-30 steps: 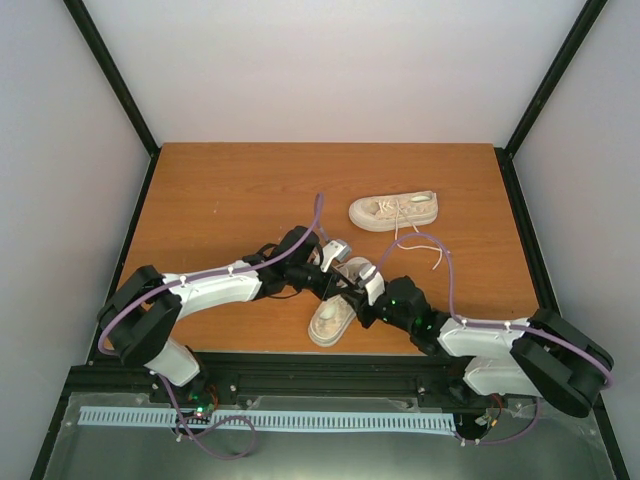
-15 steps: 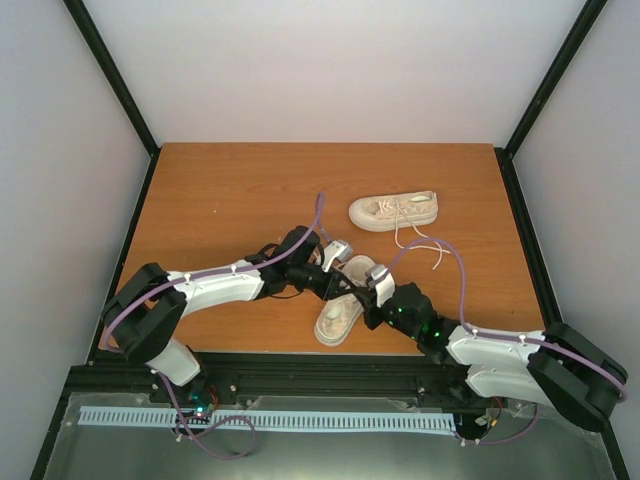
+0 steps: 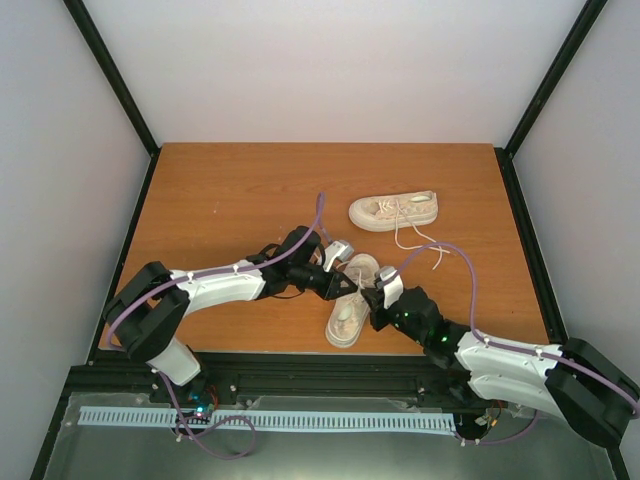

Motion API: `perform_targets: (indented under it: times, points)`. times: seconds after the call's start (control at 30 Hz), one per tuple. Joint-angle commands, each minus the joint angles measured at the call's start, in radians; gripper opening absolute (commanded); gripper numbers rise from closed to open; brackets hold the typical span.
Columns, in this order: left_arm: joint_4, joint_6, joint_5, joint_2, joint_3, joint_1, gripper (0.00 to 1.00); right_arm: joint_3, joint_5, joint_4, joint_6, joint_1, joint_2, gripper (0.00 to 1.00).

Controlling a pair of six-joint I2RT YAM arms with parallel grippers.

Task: Tie the shoes
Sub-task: Cross the shoelace with the shoelace.

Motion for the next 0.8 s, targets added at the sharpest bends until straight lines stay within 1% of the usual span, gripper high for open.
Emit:
perform_targets:
  times: [0.0, 0.1, 0.17, 0.2, 0.3, 0.47, 0.77]
  points:
    - [0.033, -0.003, 0.001, 0.018, 0.034, 0.002, 0.11, -0.013, 0.035, 0.009, 0.013, 0.002, -0.022, 0.03]
    - [0.031, -0.007, -0.012, 0.025, 0.038, 0.003, 0.07, -0.018, 0.036, 0.009, 0.017, 0.002, -0.021, 0.03]
    - [0.031, -0.009, -0.017, 0.026, 0.039, 0.002, 0.07, -0.018, 0.035, 0.009, 0.017, 0.002, -0.023, 0.03]
    - [0.033, -0.011, -0.016, 0.026, 0.039, 0.002, 0.08, -0.019, 0.034, 0.009, 0.017, 0.002, -0.025, 0.03]
    - [0.035, -0.019, 0.004, 0.037, 0.05, 0.002, 0.18, -0.02, 0.025, 0.009, 0.016, 0.002, -0.025, 0.03]
    - [0.037, -0.033, 0.034, 0.073, 0.084, 0.002, 0.27, -0.019, 0.008, 0.014, 0.012, 0.002, -0.026, 0.03]
    - [0.044, -0.062, 0.072, 0.141, 0.14, 0.002, 0.29, -0.019, -0.003, 0.017, 0.008, 0.002, -0.03, 0.03]
